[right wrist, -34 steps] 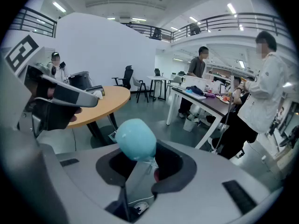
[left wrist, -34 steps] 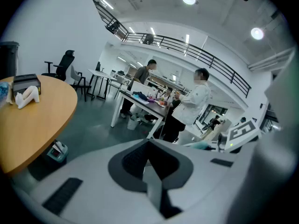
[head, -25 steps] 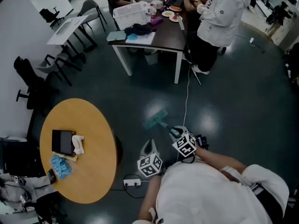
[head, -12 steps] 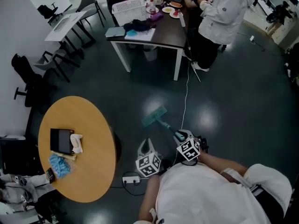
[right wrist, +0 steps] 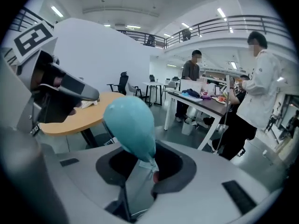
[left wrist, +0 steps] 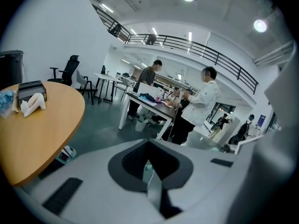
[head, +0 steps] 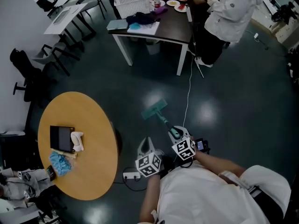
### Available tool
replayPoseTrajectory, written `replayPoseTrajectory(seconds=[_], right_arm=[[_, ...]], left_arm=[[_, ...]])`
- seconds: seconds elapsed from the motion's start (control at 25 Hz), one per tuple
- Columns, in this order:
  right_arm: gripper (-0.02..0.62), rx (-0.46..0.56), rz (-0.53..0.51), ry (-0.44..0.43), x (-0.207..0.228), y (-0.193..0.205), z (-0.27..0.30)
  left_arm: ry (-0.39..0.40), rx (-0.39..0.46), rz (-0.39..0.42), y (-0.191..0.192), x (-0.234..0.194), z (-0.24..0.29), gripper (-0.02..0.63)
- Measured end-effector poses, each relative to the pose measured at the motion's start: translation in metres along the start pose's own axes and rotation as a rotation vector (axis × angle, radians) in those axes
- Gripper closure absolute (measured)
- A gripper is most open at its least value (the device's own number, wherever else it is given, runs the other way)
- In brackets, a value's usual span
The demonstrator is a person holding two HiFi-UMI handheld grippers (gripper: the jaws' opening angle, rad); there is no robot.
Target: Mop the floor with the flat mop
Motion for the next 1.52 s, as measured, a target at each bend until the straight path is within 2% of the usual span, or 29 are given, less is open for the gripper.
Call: replayPoseTrajectory(seconds=[0.12, 0.4, 0.76, 0.96, 1.2, 1.52], right_arm=[[0.482, 0.009, -0.001, -0.002, -0.001, -0.013, 0.020], [0.482, -0.067, 0.003, 0.019, 0.009, -0.013, 0.087], [0.482, -0.027, -0.035, 0.038, 0.045, -0.096, 0.228], [0.482, -0.034, -0.111, 0.028, 0.041, -0.107, 0.258], [0.482, -0.064, -0.093, 0.023, 0.037, -0.077, 0.210], [0.482, -0.160, -0.022, -0.003, 0.023, -0.013, 0.047]], left_arm=[[-0.009, -0.003, -0.009, -0.002, -0.005, 0.001, 0.601], [-0.037, -0.007, -0.029, -0.005, -0.019, -0.001, 0.601], [-0.095, -0.005, -0.086, -0.007, -0.030, 0.000, 0.601], [-0.097, -0.010, -0.077, -0.004, -0.037, 0.002, 0.601], [-0.075, 0.001, -0.078, -0.002, -0.040, 0.000, 0.601], [-0.011, 0.049, -0.058, -0.016, -0.032, -0.003, 0.601]])
Point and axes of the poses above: the fingertips, and each gripper's own axes: z forward along the fingers, x to its right, y out of its underside, the point moved 9 cm from there along -z, backward along the fingers, and after that the axes turned 7 degrees about z, right-handed, at the moved point
